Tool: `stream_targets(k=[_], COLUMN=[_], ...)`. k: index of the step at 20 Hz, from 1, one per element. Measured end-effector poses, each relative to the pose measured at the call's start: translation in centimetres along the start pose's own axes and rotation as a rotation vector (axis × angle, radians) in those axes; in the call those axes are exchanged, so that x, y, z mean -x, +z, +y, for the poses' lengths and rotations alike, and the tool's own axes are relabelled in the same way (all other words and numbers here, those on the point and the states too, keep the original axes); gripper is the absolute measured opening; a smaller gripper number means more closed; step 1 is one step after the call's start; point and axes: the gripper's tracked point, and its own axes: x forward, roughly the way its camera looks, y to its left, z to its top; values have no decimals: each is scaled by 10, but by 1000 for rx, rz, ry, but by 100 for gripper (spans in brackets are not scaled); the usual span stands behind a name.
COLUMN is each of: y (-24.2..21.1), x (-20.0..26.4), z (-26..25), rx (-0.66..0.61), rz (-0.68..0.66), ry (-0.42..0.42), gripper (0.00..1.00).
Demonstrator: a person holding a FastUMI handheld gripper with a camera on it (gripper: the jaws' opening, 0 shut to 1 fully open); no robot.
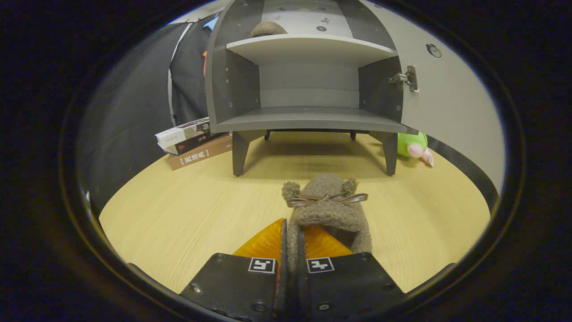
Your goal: Open the shoe cabinet door, grab the shoes and put them into the shoe cabinet, then close the shoe cabinet door.
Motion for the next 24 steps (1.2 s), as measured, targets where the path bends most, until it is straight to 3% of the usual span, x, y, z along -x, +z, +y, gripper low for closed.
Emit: stream_targets(k=[4,10,18,24], y=[9,23,79,145], x=[1,27,146,200], z=[-4,2,11,17], rx=[-6,37,148,164], rz=[-48,-89,-246,-321], ry=[-29,21,26,-1], gripper=[12,12,12,12])
